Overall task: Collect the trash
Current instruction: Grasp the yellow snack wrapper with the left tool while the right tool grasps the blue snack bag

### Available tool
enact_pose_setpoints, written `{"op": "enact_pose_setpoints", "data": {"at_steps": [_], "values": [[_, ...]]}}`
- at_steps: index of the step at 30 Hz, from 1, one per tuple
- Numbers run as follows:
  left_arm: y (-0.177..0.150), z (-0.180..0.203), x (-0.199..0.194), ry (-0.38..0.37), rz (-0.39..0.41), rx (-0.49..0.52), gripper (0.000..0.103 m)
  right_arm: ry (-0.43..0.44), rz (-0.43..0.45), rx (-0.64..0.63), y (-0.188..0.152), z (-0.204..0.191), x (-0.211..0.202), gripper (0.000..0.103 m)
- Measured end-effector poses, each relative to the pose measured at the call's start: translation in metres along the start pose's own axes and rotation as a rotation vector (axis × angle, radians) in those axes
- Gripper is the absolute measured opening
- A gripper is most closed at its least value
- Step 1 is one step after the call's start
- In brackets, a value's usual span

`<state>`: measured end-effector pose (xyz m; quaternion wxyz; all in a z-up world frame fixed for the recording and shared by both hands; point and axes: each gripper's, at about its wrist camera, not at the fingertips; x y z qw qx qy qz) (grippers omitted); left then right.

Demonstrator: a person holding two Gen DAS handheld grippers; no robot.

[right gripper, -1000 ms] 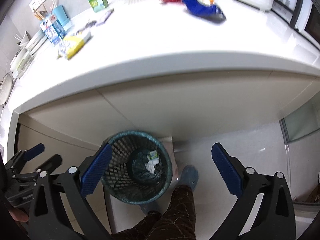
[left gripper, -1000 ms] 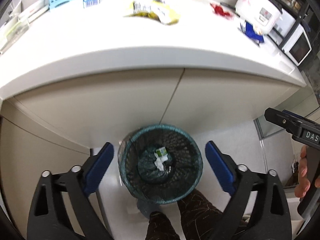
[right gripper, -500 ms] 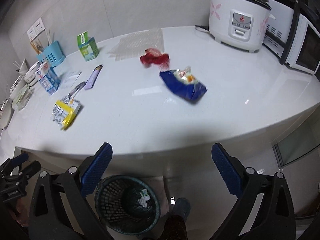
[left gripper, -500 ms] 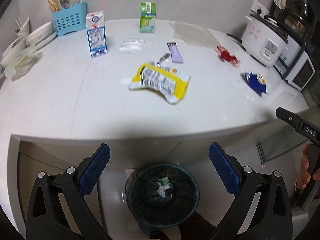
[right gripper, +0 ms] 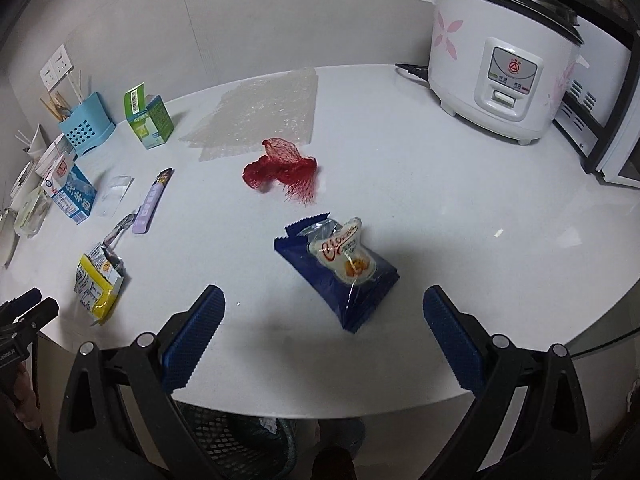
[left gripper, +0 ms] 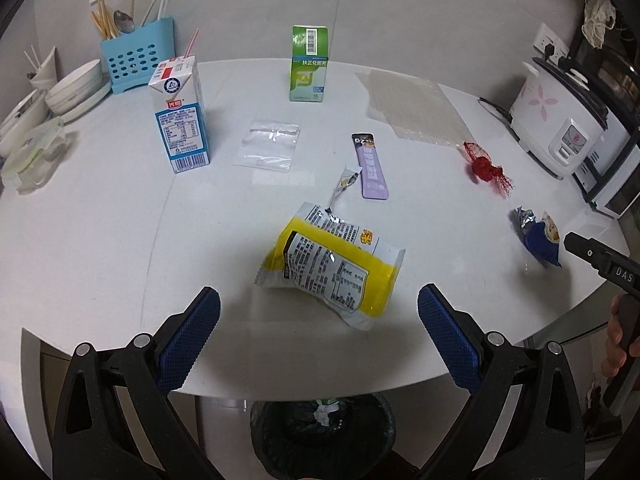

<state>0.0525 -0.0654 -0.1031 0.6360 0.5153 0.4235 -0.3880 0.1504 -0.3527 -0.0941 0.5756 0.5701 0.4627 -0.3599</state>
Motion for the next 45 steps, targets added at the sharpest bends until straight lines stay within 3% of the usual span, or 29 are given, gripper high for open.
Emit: {"op": "enact_pose_setpoints", "data": {"at_steps": [15, 24, 27, 29, 32, 37, 45], "values": [[0.036, 0.018, 0.052, 0.06, -0.115, 0.003, 0.097, 0.056, -0.132, -0.024, 0.04, 0.018, 0.052, 0.09], [0.039, 0.023, 0.065, 0.075, -0.137, -0.006, 0.094, 0.092, -0.177, -0.046, 0.041, 0.017, 0.069, 0.07], [0.04, 0.024, 0.064, 0.074, -0.132, -0.01, 0.085, 0.092, -0.175, -0.06, 0.04, 0.015, 0.071, 0.061], [0.042, 0.024, 0.064, 0.073, -0.138, -0.014, 0.068, 0.088, -0.174, -0.076, 0.04, 0.013, 0.07, 0.053], [0.043, 0.027, 0.063, 0.081, -0.136, -0.005, 0.054, 0.092, -0.176, -0.084, 0.041, 0.013, 0.069, 0.04], [0.043, 0.024, 0.06, 0.045, -0.134, -0.025, 0.039, 0.109, -0.18, -0.081, 0.042, 0.015, 0.069, 0.022], [0.038, 0.029, 0.055, -0.007, -0.123, -0.005, 0.017, 0.104, -0.169, -0.091, 0.04, 0.013, 0.067, 0.013]]}}
Point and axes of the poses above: each gripper's, at about its wrist camera, not at the fingertips, and x roughly the way its jaws point, z to its right, y to its top, and after that the axes turned 14 degrees about -z, right-handed
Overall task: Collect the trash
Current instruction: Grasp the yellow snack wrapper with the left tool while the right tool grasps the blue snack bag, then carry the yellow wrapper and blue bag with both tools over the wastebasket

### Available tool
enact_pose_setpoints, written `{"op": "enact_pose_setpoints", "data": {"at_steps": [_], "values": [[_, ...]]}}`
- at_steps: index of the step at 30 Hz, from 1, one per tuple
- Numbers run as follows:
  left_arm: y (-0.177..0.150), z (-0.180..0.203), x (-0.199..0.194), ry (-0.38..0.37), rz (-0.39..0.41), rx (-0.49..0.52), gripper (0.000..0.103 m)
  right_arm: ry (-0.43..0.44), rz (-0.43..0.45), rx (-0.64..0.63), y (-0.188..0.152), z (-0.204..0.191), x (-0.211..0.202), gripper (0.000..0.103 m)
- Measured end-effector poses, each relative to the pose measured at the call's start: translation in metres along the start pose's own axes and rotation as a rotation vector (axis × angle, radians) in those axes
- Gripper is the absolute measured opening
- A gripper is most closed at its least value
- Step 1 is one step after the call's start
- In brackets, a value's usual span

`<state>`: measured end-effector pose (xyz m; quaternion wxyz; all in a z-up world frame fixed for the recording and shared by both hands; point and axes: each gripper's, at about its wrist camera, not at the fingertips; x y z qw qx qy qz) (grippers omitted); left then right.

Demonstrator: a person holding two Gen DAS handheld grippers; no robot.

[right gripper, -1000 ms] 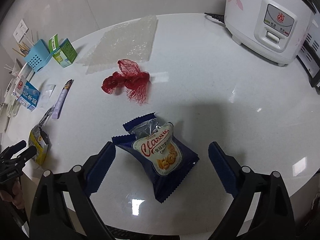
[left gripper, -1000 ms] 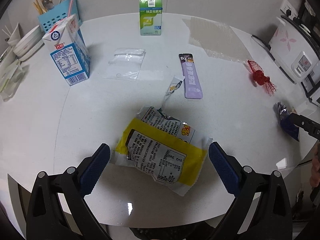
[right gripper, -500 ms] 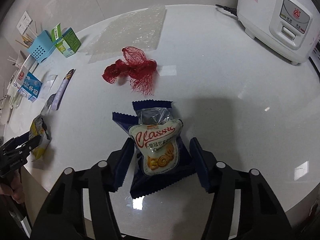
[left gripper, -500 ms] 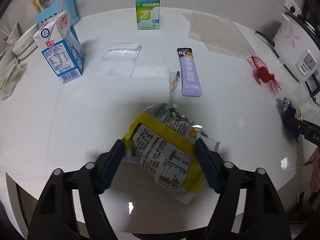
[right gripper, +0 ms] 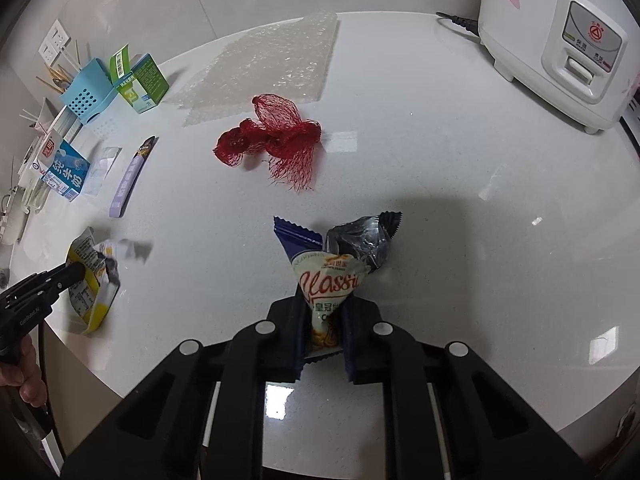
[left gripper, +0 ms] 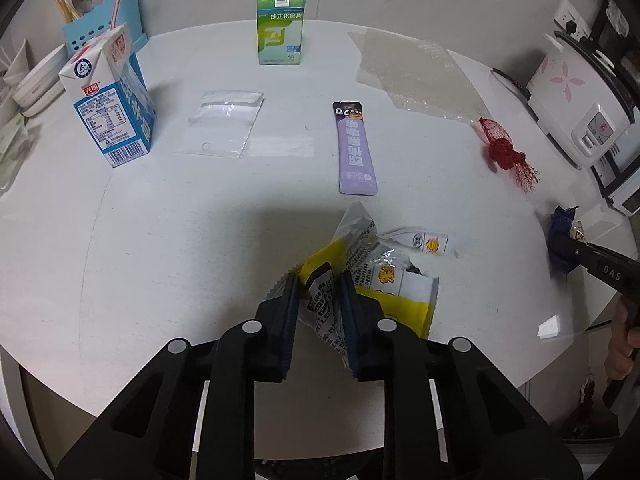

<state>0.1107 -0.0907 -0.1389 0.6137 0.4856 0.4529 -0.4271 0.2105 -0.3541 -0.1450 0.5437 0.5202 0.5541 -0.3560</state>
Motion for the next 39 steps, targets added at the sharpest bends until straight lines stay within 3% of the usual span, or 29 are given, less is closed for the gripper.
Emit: {"op": "enact_pose_setpoints", "data": {"at_steps": [7, 23, 39], "values": [[-0.004, 0.002, -0.006, -0.027, 0.007, 0.006, 0.007, 0.007, 0.015, 0.01, -0.003, -0.002, -0.006, 0.011], [-0.024, -0.016, -0.024, -0.037, 0.037, -0.005, 0.006, -0.007, 0.054, -0.01, -0.017, -0.029, -0.021, 0.011], [-0.08, -0.059, -0.052, -0.051, 0.069, -0.011, 0.006, 0.016, 0.074, -0.06, -0.065, -0.102, -0.034, 0.011]]}}
Point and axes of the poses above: each gripper's, at about its wrist camera, not at the fingertips, and x roughly the way its jaws point, z to its right, y to its top, and after that the axes turned 14 degrees about -z, right-handed
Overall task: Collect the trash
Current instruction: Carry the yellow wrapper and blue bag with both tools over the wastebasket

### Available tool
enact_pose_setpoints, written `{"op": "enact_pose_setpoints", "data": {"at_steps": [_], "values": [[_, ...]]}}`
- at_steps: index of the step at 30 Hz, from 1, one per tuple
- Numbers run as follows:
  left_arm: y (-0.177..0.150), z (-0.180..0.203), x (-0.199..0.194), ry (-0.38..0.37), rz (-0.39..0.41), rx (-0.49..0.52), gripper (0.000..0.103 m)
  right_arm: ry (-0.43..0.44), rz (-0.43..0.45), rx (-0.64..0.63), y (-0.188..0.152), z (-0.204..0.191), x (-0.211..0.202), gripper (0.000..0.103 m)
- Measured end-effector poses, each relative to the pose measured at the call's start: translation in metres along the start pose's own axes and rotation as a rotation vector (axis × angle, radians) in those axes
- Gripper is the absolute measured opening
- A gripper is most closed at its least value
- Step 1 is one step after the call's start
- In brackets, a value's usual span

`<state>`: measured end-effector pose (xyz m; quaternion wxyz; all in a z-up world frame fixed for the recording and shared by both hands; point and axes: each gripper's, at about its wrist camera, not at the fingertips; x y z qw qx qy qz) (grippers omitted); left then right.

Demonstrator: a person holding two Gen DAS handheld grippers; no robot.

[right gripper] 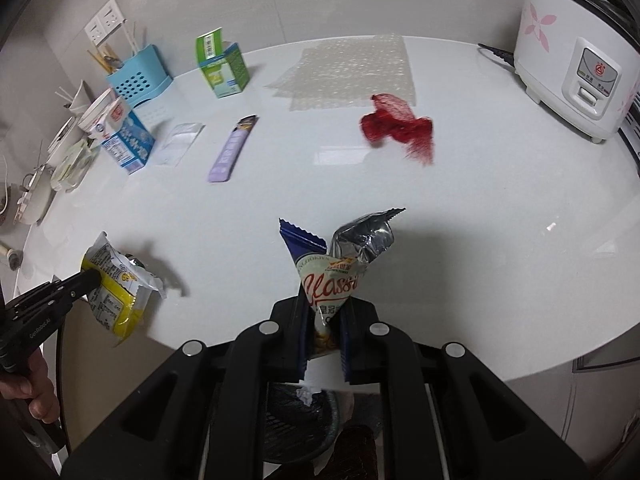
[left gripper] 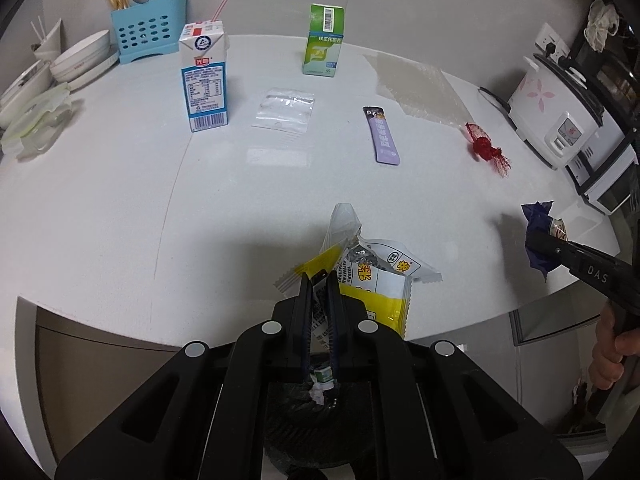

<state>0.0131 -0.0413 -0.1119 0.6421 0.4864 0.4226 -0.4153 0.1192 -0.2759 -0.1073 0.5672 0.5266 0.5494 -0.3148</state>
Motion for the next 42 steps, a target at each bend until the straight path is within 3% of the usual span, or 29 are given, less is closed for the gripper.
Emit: {"op": "enact_pose_setpoints", "data": {"at_steps": [19, 29, 42], "values": [[-0.089, -0.029, -0.032, -0.024, 0.018, 0.048, 0.006, 0.03, 0.03, -0.015, -0.093, -0.073, -0.016, 0.011], [-0.134, -0.045, -0.011, -0.02, -0.044, 0.027, 0.006, 0.049, -0.025, -0.029, -0.135, -0.1, 0.013, 0.011], [-0.158, -0.062, 0.026, -0.032, -0.109, 0.014, 0.006, 0.035, -0.152, -0.02, -0.168, -0.111, 0.079, 0.011]]}}
Point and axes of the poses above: each gripper's, at about its wrist camera, not at the fingertips, and x roughly the way its jaws point, z to its right, y to its top, and after that the axes turned 14 degrees about -z, right-handed
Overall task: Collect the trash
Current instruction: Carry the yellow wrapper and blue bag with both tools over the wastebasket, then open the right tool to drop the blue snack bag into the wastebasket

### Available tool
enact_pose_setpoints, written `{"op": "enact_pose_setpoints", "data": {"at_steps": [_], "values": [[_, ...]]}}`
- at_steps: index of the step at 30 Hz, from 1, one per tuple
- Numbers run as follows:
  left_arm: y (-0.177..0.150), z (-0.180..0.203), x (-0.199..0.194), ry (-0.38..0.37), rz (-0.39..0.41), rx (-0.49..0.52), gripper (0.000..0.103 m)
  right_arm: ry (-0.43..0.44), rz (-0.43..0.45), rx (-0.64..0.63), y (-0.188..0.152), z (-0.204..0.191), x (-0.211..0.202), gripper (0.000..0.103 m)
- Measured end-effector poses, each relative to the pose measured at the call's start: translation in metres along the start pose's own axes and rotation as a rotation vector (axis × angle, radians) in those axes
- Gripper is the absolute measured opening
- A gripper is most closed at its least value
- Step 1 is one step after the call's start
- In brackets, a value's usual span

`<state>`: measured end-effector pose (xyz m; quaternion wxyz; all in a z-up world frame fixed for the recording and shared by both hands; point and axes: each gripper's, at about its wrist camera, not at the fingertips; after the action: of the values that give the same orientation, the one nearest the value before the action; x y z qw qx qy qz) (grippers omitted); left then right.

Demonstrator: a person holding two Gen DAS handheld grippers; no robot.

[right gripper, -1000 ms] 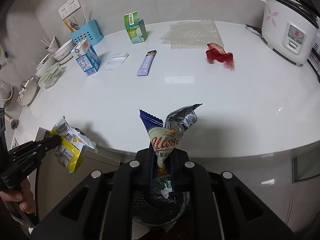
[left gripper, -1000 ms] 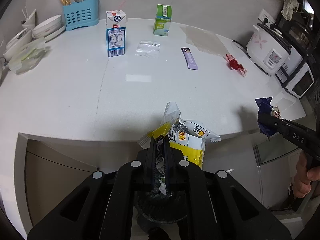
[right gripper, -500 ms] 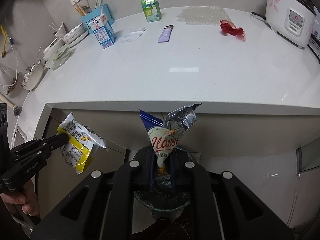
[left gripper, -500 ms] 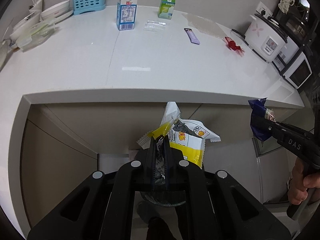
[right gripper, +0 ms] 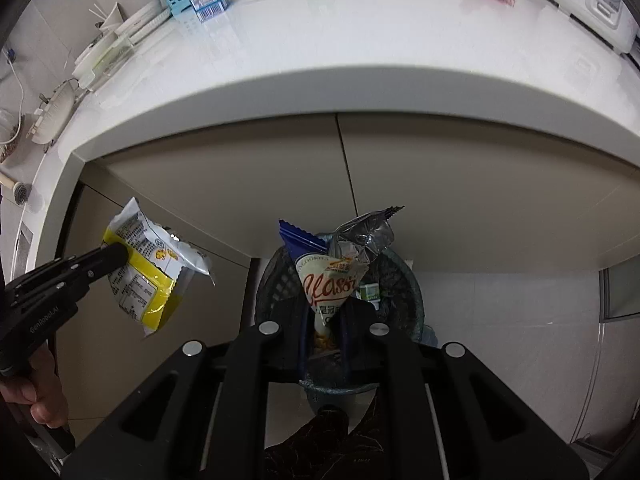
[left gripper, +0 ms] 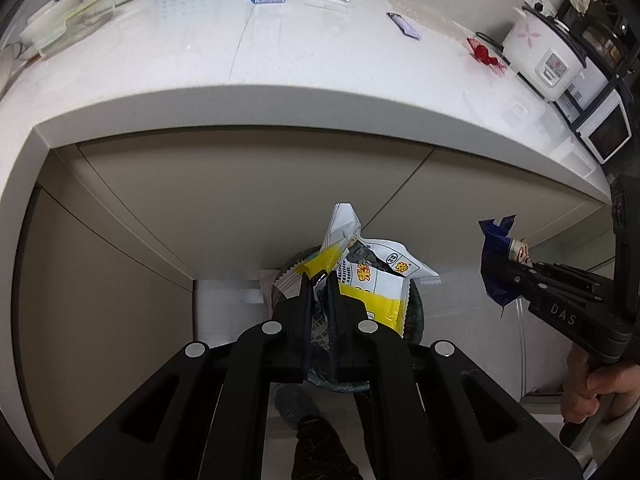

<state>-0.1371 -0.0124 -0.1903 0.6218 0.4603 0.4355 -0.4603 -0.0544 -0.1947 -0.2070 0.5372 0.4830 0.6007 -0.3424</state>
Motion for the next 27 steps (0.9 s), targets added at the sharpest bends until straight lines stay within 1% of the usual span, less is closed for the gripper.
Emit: {"op": "enact_pose_setpoints", "data": {"at_steps": [4, 11, 15, 17, 20, 24, 26, 27], "values": [[-0.001, -0.003, 0.009, 0.005, -0.015, -0.001, 0.006, 0.005, -0.032, -0.001, -0.004, -0.004, 0.018, 0.011], [-0.003, -0.004, 0.024, 0.011, -0.047, -0.018, 0.006, 0.043, -0.088, 0.008, -0.004, -0.007, 0.045, 0.011], [-0.008, -0.005, 0.031, 0.013, -0.064, -0.022, 0.006, 0.008, -0.125, 0.02, -0.004, -0.005, 0.059, 0.015], [-0.011, -0.007, 0.033, 0.014, -0.073, -0.028, 0.006, 0.01, -0.136, 0.033, -0.004, -0.004, 0.064, 0.017], [-0.012, -0.007, 0.037, 0.018, -0.084, -0.035, 0.006, 0.009, -0.134, 0.042, -0.005, -0.002, 0.067, 0.024], [-0.016, -0.008, 0.042, 0.027, -0.098, -0.037, 0.006, 0.0, -0.14, 0.06, -0.006, -0.001, 0.07, 0.039], [-0.016, -0.008, 0.046, 0.033, -0.106, -0.038, 0.006, 0.005, -0.138, 0.07, -0.006, -0.001, 0.07, 0.044], [-0.016, -0.007, 0.048, 0.033, -0.109, -0.038, 0.006, 0.007, -0.139, 0.074, -0.006, -0.002, 0.07, 0.049]]}}
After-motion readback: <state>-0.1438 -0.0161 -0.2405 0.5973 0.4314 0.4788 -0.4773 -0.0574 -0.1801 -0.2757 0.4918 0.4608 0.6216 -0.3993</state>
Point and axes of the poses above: each gripper's, at about its wrist camera, not at the fingertips, and x roughly the way its jaws point, z to its right, y to its top, and after that the axes turned 14 degrees about -z, right-handed
